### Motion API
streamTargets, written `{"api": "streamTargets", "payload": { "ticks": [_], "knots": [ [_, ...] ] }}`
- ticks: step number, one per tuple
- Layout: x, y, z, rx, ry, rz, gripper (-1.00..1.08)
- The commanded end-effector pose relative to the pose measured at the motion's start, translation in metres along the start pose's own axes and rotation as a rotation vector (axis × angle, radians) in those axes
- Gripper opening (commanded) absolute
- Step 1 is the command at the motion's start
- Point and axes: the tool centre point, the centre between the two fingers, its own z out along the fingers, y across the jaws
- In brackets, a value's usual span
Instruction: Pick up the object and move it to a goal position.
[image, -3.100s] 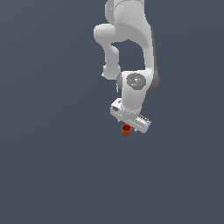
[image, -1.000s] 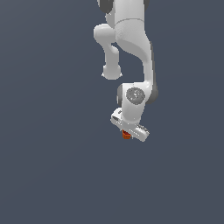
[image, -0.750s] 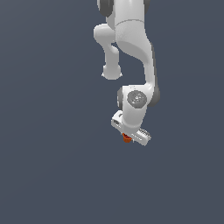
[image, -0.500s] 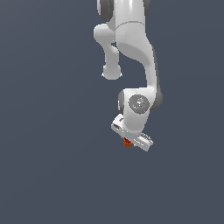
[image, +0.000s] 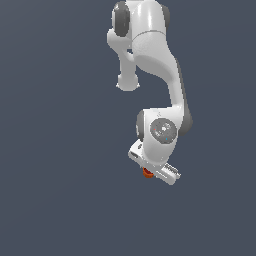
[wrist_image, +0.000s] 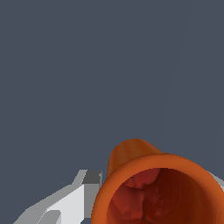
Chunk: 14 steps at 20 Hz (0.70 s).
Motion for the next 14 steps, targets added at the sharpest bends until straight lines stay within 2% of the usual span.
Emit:
{"api": "streamTargets", "payload": {
  "ticks": [1,14],
  "knots": [
    [0.008,-0.007,-0.003,0.001,0.001,0.000,-1.00],
    [0.028,-0.024,-0.007,0.001,0.001,0.000,-1.00]
  ]
}}
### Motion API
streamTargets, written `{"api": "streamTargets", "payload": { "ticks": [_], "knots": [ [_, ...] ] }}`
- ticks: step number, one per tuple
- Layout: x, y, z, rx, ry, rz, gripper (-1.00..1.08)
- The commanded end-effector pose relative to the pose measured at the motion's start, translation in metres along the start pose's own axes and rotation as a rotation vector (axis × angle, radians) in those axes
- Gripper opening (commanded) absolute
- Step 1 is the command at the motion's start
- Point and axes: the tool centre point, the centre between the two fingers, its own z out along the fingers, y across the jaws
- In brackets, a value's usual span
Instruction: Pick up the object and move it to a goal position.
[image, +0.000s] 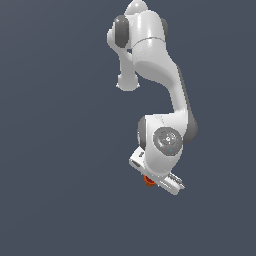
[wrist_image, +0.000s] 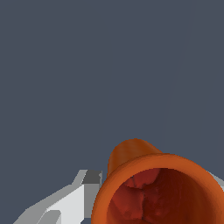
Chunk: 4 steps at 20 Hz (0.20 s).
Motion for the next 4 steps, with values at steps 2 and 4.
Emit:
{"api": "streamTargets", "payload": {
  "ticks": [2,4],
  "knots": [
    [0.0022,-0.0020,-0.0012,0.001,0.001,0.000,-1.00],
    [0.0027,-0.0020,-0.0008,0.001,0.000,0.000,-1.00]
  ]
}}
